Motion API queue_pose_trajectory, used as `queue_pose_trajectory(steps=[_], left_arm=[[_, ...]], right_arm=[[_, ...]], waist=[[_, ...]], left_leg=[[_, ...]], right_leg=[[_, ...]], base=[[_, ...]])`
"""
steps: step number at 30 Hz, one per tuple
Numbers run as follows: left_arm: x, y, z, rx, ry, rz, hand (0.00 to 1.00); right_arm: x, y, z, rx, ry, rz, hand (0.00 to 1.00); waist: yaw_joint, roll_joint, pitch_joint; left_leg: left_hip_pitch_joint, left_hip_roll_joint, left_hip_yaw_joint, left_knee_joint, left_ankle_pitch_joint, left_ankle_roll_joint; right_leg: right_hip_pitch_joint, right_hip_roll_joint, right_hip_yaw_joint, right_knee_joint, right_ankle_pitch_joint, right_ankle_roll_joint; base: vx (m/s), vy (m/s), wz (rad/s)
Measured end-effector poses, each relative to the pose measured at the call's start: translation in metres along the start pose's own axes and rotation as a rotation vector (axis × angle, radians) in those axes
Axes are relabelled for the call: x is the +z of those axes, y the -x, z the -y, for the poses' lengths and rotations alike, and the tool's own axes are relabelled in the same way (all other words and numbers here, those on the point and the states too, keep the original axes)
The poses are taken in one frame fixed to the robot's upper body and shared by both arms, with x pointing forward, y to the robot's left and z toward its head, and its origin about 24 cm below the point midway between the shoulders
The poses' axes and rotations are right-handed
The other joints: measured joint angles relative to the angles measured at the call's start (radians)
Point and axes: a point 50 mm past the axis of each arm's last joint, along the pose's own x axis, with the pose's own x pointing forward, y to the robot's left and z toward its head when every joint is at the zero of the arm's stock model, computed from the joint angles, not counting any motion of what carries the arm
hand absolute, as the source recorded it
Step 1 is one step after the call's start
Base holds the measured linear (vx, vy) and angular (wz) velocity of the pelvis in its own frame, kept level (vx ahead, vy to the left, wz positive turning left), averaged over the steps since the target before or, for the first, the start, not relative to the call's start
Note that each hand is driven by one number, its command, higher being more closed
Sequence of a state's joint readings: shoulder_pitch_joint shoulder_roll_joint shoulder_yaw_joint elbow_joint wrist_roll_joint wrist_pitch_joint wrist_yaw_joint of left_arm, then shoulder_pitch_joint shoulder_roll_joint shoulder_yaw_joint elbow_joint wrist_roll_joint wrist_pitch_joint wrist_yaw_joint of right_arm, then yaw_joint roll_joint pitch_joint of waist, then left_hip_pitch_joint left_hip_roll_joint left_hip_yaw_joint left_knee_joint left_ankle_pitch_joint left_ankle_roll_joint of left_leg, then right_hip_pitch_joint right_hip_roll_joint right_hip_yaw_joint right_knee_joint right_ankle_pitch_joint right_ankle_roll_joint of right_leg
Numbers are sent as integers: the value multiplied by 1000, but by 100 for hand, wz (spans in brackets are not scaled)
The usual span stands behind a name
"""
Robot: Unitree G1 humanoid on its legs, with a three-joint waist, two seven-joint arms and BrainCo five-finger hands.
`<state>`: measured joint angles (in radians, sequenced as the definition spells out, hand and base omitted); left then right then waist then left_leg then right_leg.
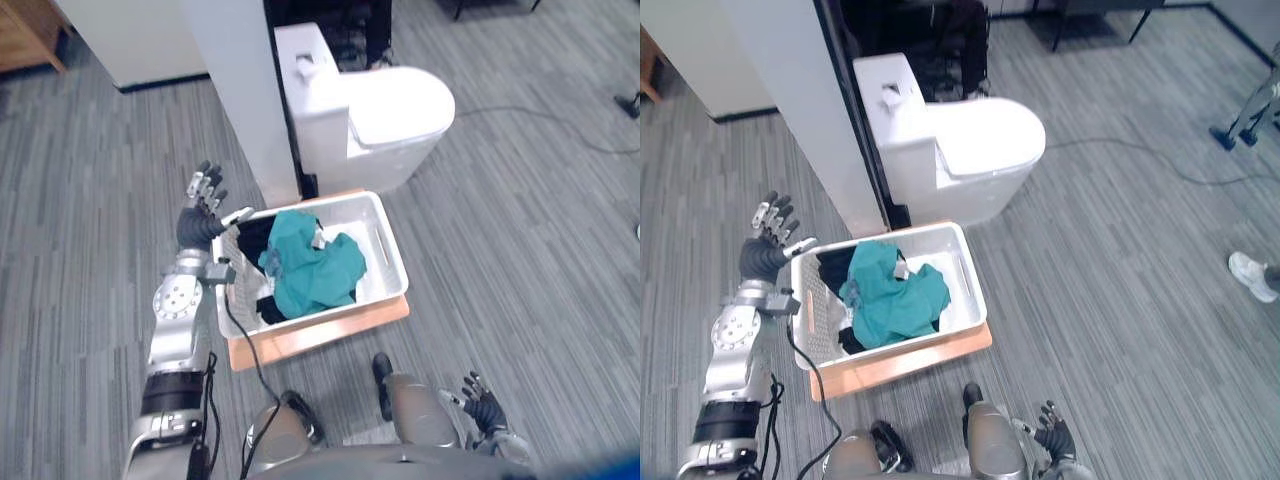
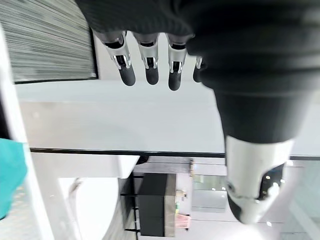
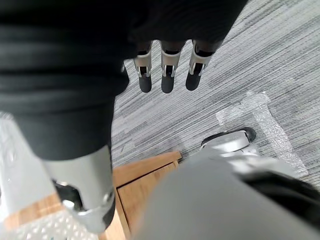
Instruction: Tidy the bed and pick cloth on bed and put in laundry
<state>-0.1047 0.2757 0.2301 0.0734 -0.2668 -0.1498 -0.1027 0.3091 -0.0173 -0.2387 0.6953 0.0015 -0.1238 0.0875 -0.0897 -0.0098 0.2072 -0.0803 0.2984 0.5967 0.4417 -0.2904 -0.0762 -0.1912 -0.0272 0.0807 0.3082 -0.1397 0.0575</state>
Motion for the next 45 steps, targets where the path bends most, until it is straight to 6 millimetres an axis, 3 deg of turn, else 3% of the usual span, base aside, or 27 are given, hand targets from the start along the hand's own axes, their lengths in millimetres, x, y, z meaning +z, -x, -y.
queue_pose_trajectory(steps=[7,10,12,16,20,21,27,34,39,45], left_arm=[[-5,26,-17,118,85,-74,0],[-9,39,-35,223,130,-122,0],[-16,56,-57,366,164,-182,0],[-32,91,-79,563,252,-267,0],[-79,148,-93,755,319,-501,0],[-94,167,-90,793,332,-585,0],[-143,246,-58,794,265,-966,0],[-171,330,-11,541,24,-1465,0],[-176,347,12,396,94,-1605,0],[-178,352,19,307,140,-1742,0]], right_arm=[[-36,16,18,-82,7,-132,0],[-48,20,21,-97,-2,-183,0],[-56,24,23,-103,13,-215,0],[-67,31,28,-117,9,-261,0],[-72,33,27,-113,7,-272,0],[-71,33,27,-110,10,-264,0],[-67,29,22,-80,37,-251,0],[-59,23,22,-68,22,-224,0],[-55,19,20,-63,25,-225,0],[-50,14,22,-71,30,-236,0]], waist=[[25,33,-85],[26,33,-103],[28,33,-121],[51,35,-149],[55,26,-171],[55,26,-171],[84,26,-186],[96,33,-193],[107,42,-193],[106,52,-187]], left_leg=[[95,-33,-18,-54,6,-4],[116,-51,-42,-78,15,-3],[128,-66,-63,-95,23,-1],[156,-87,-87,-125,29,-1],[177,-110,-111,-155,39,8],[183,-116,-112,-166,43,12],[219,-143,-117,-239,75,8],[279,-175,-121,-373,138,-2],[300,-186,-127,-438,171,-6],[312,-191,-141,-485,200,-10]], right_leg=[[111,-19,-23,-48,-7,8],[147,-31,-44,-61,-12,12],[172,-44,-67,-71,-15,15],[210,-51,-82,-93,-17,17],[242,-76,-112,-114,-19,19],[254,-83,-121,-124,-18,20],[277,-93,-137,-154,-15,24],[305,-94,-160,-190,-15,25],[307,-91,-178,-203,-15,25],[308,-86,-191,-208,-16,24]], base=[[59,24,11],[29,6,27],[33,1,30],[41,0,18],[22,14,23],[15,29,21],[39,2,5],[72,-26,7],[57,-26,8],[6,-8,4]])
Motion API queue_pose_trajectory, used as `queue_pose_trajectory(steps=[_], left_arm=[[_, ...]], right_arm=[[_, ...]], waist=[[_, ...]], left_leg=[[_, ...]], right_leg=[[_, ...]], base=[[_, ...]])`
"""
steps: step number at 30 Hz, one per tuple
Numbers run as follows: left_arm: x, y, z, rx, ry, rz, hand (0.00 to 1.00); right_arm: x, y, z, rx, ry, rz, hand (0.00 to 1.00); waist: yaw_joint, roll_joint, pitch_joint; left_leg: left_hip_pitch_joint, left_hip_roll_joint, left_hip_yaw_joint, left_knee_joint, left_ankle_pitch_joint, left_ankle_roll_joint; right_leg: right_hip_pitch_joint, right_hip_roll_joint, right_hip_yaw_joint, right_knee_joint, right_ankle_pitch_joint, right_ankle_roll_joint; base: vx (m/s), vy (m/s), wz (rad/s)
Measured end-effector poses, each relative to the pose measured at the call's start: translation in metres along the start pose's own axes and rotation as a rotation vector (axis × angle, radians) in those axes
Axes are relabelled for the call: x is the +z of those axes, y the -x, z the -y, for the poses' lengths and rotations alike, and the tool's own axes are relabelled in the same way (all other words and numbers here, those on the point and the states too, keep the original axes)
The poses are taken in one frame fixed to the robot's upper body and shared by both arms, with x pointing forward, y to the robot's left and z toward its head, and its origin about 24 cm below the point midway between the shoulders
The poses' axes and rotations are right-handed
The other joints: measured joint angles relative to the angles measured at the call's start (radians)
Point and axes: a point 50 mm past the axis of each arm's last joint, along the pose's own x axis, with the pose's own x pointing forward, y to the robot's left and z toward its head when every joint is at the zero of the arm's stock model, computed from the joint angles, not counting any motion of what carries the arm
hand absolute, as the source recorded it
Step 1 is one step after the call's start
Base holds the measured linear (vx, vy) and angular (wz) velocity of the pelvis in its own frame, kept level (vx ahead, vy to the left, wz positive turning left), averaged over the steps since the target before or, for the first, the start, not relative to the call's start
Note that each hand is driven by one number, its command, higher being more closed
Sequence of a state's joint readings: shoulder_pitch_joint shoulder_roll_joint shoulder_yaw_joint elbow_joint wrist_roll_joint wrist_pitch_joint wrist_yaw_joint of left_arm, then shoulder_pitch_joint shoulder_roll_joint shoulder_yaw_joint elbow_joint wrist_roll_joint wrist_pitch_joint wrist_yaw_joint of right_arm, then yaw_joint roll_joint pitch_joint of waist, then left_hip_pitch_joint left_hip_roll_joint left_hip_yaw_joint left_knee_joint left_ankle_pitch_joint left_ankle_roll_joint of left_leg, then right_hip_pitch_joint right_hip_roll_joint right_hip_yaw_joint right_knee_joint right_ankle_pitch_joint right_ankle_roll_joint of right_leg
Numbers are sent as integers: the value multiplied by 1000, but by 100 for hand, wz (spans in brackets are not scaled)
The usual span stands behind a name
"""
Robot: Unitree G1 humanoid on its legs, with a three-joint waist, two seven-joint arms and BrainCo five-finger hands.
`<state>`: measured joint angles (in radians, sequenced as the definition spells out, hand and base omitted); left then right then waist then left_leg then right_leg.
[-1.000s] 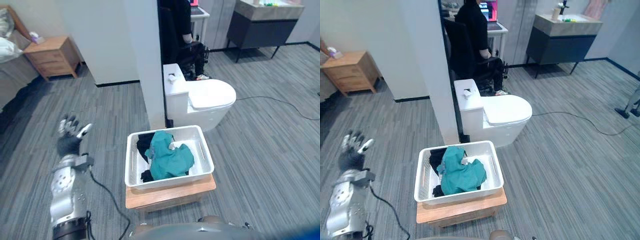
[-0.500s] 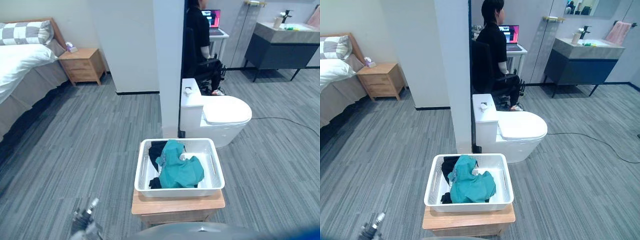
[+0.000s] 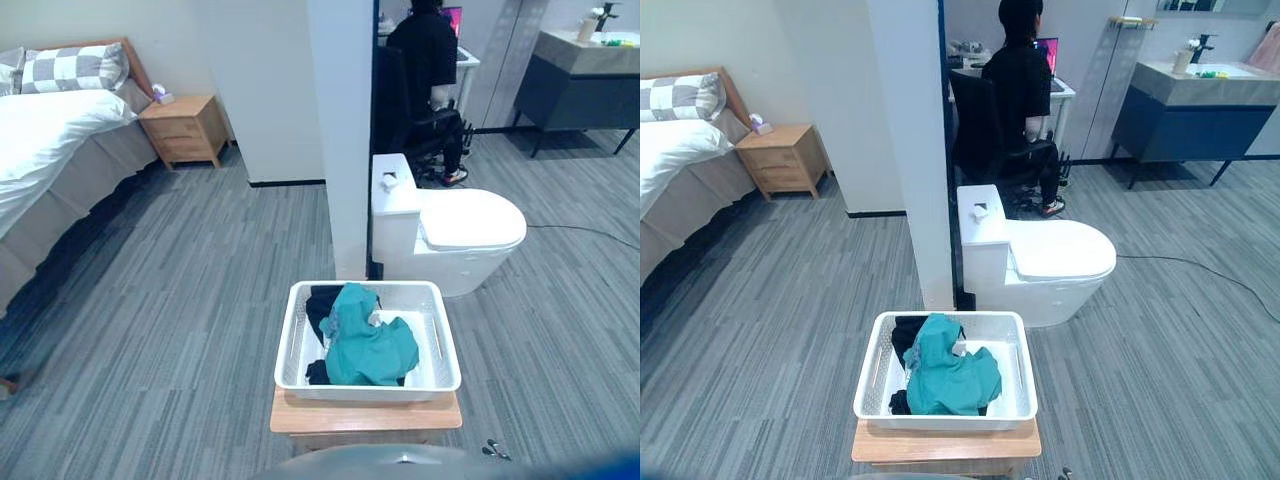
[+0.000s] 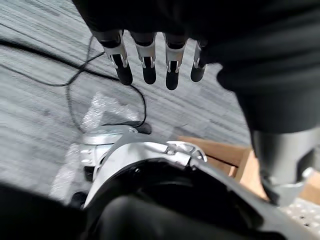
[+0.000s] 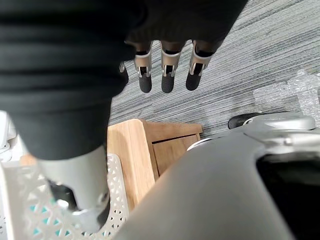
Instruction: Tidy the bed and pick cloth on bed and put in laundry
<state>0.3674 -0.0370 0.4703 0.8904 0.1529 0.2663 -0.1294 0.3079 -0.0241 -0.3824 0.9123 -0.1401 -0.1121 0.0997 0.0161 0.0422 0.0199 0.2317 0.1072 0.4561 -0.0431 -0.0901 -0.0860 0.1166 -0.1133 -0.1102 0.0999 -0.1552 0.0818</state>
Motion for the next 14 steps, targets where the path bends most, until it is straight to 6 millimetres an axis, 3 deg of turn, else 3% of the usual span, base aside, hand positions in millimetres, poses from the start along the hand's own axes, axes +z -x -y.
queue_pose_trajectory(steps=[6,14], left_arm=[[0,0,-1,38,-313,-81,0],[6,-2,1,28,-343,-70,0]], right_arm=[[0,-1,0,-8,-10,-15,0],[5,-4,-2,2,11,-15,0]], waist=[[0,0,3],[-1,-12,23]], left_leg=[[10,-1,1,-25,15,-2],[12,-2,7,-29,15,-2]], right_leg=[[-1,8,-2,0,0,0],[-2,13,7,-7,1,0]], base=[[-5,-10,0],[0,-2,-2]])
